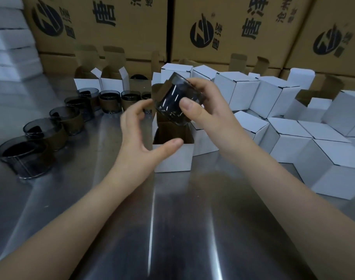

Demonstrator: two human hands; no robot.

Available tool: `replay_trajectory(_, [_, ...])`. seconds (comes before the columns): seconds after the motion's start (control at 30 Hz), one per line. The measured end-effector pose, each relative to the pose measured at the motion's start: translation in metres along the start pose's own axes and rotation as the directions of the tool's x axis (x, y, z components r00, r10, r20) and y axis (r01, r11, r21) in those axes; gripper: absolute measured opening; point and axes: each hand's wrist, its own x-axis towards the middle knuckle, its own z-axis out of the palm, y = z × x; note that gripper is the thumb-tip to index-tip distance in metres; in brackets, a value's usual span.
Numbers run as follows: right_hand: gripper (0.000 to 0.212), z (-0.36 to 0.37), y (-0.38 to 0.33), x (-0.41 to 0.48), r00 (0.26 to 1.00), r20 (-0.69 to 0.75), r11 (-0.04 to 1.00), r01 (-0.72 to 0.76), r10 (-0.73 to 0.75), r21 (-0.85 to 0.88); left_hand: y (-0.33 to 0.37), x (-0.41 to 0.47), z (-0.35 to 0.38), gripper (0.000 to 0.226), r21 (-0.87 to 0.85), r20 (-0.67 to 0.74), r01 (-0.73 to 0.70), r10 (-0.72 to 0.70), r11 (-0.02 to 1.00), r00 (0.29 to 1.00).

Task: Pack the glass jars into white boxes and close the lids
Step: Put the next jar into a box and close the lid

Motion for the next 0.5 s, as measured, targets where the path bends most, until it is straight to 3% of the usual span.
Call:
replay_trajectory(0.07, [0.043, -0.001, -0.001, 0.003, 0.999, 0.049, 0.999, 0.001, 0.001, -0.039, -0.009, 0.005, -0.005, 0.082, -0.061, 0.169, 0.102, -0.091, 0.993, 0.981])
replay_trajectory(0.13, [0.042, -0.004, -0.003, 0.006, 0.996, 0.09, 0.997, -0.006, 0.013, -0.072, -0.016, 0.007, -0.005, 0.083, -0.097, 0.267, 0.12, -0.09, 0.988, 0.96])
replay_trajectory(0.33, [0.049, -0.022, -0.013, 0.011, 0.982, 0.169, 0.971, -0.039, 0.081, -0.236, -0.023, 0.007, -0.001, 0.081, -0.072, 0.177, 0.082, -0.068, 0.994, 0.982])
replay_trajectory(0.5, [0.056, -0.016, -0.026, 0.012, 0.984, 0.165, 0.843, 0.037, 0.062, -0.537, -0.02, 0.005, 0.002, 0.08, -0.014, 0.113, 0.077, -0.075, 0.997, 0.991])
